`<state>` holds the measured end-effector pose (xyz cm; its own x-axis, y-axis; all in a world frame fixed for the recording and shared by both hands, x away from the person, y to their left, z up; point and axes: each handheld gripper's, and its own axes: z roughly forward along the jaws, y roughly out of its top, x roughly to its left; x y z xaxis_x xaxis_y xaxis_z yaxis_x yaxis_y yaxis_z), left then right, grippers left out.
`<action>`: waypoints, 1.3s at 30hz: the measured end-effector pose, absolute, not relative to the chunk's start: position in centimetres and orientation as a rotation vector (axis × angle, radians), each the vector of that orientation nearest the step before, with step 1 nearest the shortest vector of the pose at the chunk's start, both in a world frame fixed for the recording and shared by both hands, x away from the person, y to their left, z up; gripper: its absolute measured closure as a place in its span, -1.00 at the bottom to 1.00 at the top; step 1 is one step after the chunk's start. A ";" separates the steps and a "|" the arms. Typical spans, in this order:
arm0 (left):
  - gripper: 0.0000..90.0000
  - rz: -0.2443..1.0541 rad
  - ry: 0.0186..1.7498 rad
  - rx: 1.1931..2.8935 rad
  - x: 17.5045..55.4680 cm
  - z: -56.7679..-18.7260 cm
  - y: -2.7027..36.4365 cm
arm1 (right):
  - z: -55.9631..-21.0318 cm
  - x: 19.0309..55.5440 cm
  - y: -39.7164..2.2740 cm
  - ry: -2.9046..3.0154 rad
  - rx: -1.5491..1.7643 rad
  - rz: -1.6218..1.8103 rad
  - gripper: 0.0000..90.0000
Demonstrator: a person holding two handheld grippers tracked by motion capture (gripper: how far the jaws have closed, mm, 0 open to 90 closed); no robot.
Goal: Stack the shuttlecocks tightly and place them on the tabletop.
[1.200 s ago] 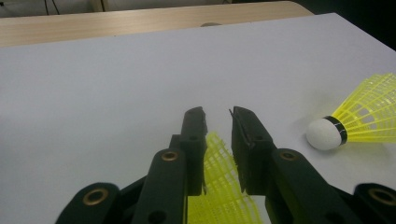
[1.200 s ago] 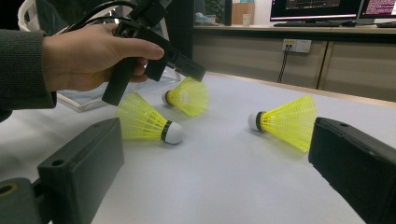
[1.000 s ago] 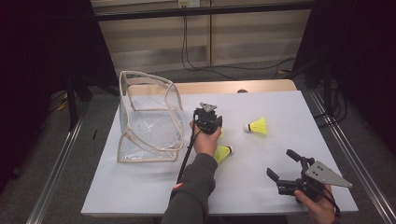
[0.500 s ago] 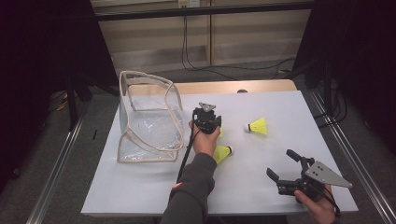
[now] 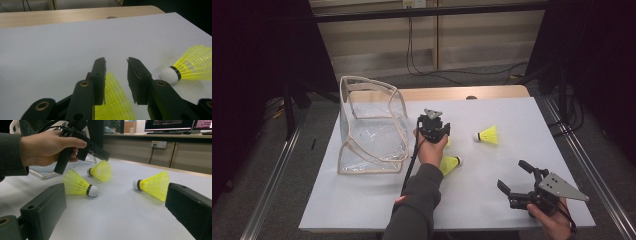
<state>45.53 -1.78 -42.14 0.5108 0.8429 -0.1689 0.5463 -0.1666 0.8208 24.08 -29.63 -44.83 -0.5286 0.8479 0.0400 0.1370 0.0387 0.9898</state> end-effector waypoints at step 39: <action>-0.24 0.299 1.096 1.792 43.5 -39.7 -0.6 | -44.9 24.1 -29.5 1.728 0.996 1.528 -0.94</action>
